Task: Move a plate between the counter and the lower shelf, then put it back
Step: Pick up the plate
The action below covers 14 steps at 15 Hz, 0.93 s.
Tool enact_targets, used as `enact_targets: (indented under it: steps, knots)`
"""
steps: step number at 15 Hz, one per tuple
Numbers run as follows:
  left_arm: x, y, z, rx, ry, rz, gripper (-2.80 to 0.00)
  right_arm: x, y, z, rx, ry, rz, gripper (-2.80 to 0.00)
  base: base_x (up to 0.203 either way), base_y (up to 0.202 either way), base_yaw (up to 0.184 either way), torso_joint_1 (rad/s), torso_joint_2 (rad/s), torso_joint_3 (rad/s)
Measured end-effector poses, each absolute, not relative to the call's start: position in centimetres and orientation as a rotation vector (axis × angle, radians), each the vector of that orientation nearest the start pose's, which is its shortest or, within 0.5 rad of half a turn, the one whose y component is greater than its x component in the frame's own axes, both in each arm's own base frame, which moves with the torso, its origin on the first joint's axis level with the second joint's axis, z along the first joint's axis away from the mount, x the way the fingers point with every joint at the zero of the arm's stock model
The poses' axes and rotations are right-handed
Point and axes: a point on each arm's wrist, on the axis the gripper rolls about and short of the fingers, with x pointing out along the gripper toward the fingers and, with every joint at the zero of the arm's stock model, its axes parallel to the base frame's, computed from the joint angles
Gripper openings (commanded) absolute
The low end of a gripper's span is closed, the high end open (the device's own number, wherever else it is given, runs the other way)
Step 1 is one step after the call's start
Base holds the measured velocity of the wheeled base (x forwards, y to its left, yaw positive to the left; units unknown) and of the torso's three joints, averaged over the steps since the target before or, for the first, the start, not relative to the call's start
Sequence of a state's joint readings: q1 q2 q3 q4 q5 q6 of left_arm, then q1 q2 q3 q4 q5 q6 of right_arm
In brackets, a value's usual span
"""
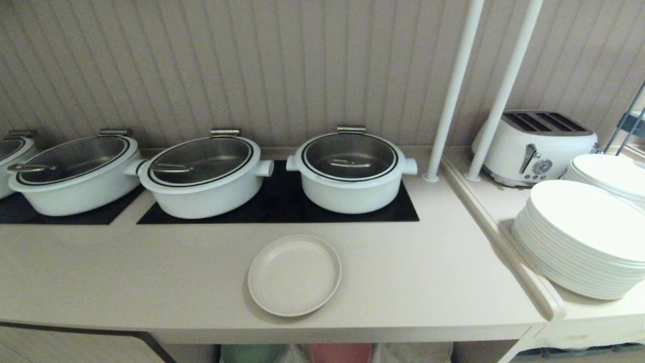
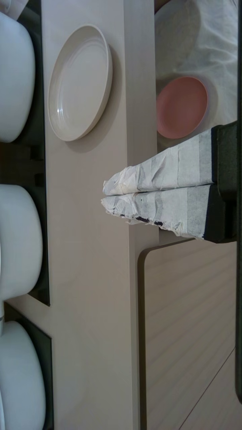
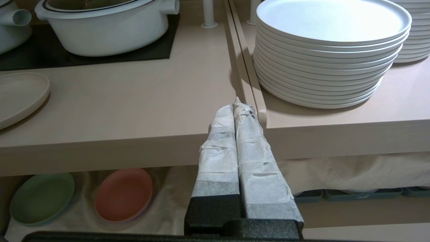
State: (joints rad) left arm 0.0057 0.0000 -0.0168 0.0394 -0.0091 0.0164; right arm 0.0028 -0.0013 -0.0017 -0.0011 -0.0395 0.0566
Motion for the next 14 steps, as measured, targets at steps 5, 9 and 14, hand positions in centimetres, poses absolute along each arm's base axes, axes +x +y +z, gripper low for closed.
enact_targets:
  steps: [5, 9, 14]
  knots:
    - [-2.41, -0.04, 7.61, 0.016, 0.023, -0.004, -2.8, -2.3, -0.09, 7.61, 0.057, -0.005, -0.036, -2.8, 0.0, 0.0, 0.0, 0.0, 0.0, 0.0]
    - [-2.41, -0.03, 7.61, 0.016, 0.023, -0.004, -2.8, -2.3, -0.09, 7.61, 0.057, -0.005, -0.036, -2.8, 0.0, 0.0, 0.0, 0.0, 0.0, 0.0]
    - [-2.41, -0.04, 7.61, 0.016, 0.023, -0.004, -2.8, -2.3, -0.09, 7.61, 0.057, -0.005, -0.036, -2.8, 0.0, 0.0, 0.0, 0.0, 0.0, 0.0]
